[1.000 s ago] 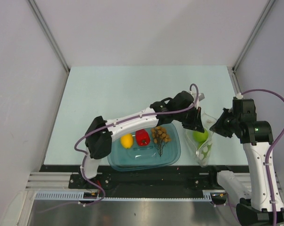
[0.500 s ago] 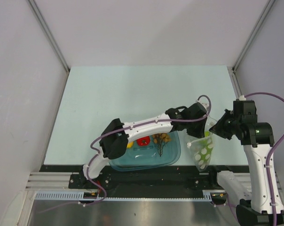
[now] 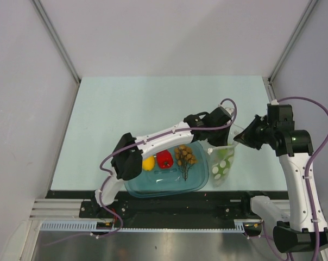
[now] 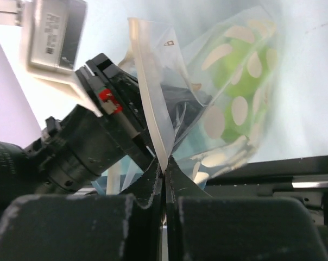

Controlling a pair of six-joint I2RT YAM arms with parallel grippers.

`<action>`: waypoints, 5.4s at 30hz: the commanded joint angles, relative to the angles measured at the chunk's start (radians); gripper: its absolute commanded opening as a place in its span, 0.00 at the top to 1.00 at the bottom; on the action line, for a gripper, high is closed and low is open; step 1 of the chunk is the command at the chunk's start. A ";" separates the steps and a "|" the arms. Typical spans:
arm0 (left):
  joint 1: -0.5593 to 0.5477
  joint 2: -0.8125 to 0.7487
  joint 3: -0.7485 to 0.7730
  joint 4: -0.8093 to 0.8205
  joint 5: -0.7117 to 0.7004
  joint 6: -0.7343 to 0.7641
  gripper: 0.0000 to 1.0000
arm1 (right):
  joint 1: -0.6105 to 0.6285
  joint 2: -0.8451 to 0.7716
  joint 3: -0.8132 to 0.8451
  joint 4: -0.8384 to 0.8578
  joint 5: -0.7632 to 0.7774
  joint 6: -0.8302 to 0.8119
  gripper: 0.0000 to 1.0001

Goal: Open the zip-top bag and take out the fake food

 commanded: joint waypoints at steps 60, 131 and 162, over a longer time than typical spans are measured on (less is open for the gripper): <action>-0.056 -0.018 -0.212 0.044 -0.207 0.223 0.23 | -0.106 -0.061 -0.111 -0.042 0.037 -0.167 1.00; -0.027 -0.030 0.240 -0.028 -0.101 -0.044 1.00 | -0.102 -0.098 0.111 -0.054 0.088 -0.228 1.00; -0.048 -0.351 -0.221 0.430 0.355 0.256 1.00 | -0.068 -0.066 0.058 -0.092 0.289 -0.216 1.00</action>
